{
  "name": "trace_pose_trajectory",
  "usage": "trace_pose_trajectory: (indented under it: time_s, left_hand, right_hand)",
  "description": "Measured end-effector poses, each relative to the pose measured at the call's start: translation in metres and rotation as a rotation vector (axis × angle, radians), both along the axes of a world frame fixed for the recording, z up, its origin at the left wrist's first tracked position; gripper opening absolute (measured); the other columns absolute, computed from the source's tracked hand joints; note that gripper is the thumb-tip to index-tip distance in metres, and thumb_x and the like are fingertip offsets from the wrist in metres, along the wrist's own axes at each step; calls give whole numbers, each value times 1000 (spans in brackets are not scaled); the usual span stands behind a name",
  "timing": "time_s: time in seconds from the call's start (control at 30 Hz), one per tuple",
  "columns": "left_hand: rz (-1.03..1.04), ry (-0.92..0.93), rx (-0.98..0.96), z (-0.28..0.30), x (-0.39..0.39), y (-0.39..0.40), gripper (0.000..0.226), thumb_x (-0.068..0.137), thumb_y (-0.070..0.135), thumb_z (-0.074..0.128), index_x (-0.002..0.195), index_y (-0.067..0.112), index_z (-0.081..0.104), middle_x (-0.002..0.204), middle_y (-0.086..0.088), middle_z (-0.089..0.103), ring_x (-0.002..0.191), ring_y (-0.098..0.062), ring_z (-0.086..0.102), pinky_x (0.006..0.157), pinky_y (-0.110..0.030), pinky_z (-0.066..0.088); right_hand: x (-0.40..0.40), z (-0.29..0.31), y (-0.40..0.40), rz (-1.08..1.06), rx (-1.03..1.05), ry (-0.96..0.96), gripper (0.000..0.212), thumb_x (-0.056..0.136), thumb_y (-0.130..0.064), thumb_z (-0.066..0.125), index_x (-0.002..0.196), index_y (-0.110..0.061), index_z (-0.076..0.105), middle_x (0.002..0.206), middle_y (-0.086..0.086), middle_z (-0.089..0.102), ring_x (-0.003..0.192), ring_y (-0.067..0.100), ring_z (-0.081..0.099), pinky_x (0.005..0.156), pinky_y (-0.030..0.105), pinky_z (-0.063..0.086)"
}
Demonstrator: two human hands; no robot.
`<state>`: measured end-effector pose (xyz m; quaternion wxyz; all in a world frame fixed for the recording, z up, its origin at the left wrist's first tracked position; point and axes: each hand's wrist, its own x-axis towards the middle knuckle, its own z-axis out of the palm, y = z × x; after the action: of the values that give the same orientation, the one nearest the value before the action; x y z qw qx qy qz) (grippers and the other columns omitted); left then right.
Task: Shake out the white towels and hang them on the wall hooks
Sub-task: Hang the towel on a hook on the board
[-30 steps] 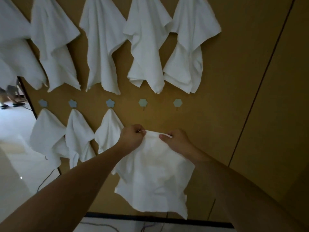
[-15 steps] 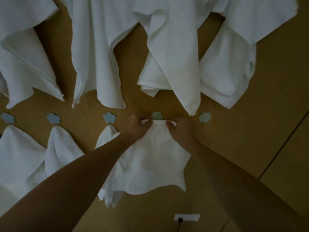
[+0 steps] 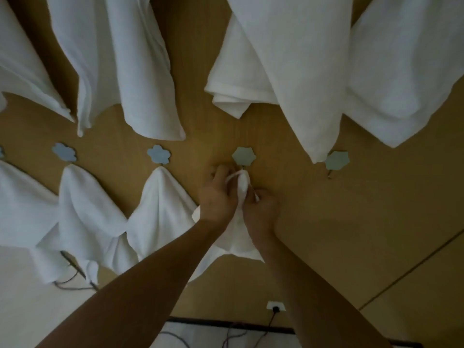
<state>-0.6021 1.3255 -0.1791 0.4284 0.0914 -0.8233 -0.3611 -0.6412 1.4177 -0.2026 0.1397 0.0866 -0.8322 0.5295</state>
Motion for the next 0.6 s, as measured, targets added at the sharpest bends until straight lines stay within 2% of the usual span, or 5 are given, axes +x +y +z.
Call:
trace_pose_trajectory:
  time_s: [0.13,0.3,0.43,0.53,0.6]
  left_hand:
    - [151,26,-271,-5,0,1,21,92,19,58,103,9,73,101,-9,65,94,-22,54,81,-28,41]
    - [146,-84,-283,-10,8,14,32,95,24,49,112,7,70,101,-8,66,90,-14,54,79,-19,37]
    - [85,-155,-207,-23,20,22,32,98,17,43,117,4,65,99,-5,66,80,-7,54,72,-8,40]
    - [42,-204,-98,-26,23,27,23,101,16,46,109,10,67,84,1,68,70,-8,61,63,-13,45]
    - [31,-279,-9,-23,23,28,24,103,18,43,109,15,66,82,6,68,68,-3,61,61,-11,44]
  right_hand:
    - [2,-1,10,-10,35,177,23,94,-33,65,85,-12,68,75,-2,64,66,14,58,61,32,48]
    - [-4,-8,14,44,7,552,21,96,-20,57,98,-8,75,90,10,61,81,28,58,71,39,50]
    - [2,-13,10,181,-120,462,27,95,-14,52,108,-2,72,96,11,69,84,23,65,73,33,54]
    - [7,-19,16,260,-171,359,33,98,-26,51,115,-4,69,102,6,70,90,14,63,79,27,52]
    - [11,-23,20,253,-169,308,28,99,-25,52,105,-5,70,89,3,69,79,11,62,72,27,51]
